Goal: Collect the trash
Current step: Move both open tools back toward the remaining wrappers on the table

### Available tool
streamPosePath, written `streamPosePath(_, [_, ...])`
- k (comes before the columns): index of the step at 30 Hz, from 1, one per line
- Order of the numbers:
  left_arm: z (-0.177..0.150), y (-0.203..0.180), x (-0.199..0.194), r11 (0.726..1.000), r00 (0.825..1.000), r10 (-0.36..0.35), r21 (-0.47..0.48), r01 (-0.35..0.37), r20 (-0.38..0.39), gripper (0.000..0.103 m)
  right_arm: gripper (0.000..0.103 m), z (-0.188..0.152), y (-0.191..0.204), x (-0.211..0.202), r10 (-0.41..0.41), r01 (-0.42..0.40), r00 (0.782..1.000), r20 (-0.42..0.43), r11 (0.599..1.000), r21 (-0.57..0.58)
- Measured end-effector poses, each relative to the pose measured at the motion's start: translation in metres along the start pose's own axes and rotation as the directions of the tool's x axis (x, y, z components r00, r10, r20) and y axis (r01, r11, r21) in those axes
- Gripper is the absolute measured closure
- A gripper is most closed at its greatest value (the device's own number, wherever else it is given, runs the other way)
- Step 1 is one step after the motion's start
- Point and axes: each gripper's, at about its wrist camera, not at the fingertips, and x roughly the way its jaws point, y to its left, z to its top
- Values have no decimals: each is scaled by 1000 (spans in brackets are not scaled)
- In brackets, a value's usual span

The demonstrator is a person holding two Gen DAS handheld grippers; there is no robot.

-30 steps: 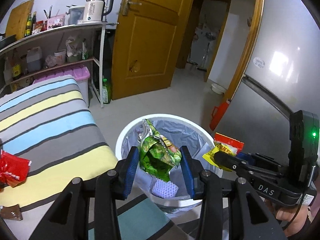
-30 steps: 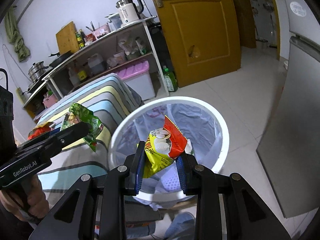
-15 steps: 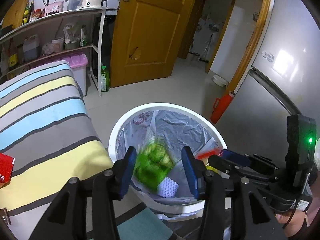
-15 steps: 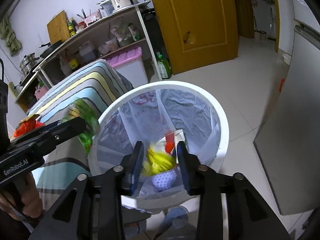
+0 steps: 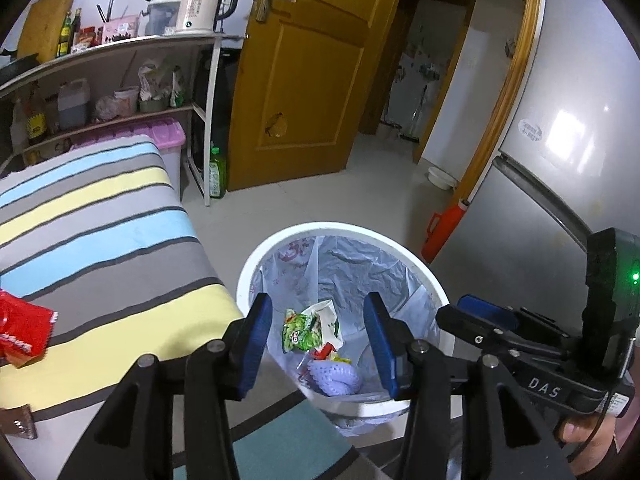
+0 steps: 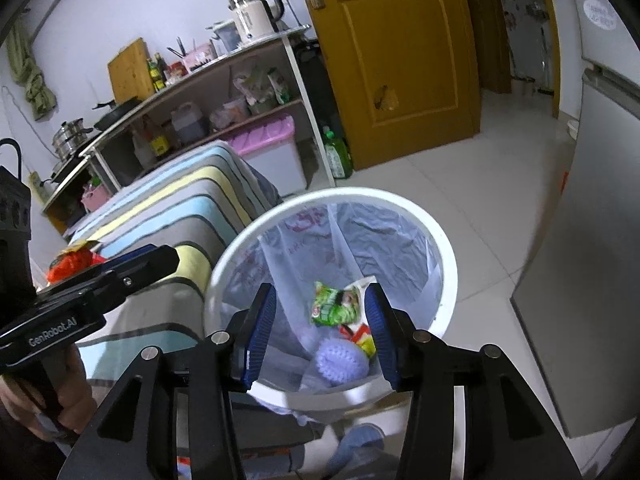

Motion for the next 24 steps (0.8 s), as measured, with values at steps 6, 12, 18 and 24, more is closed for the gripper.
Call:
streamPosePath(6, [-4,4,-28,1000,999,16,0,-16,47,54,56,2,22,-21,35,-33,998,49,999,-31])
streamPosePath(12, [-9,13,-60,999,994,41,-6,-41,97,54,56,0,50,-36,83,-77,993,82,994,-74])
streamPosePath(18, [-20,26,-88,997,988,78,-29,-75,137,54,56,-3,78,-45,126,-115,988,92,986,-120])
streamPosePath(24, [-31,44,-112,992,979,119,-59,-111,164,54,56,-7,102,-49,161,-146,983,85,976,-164])
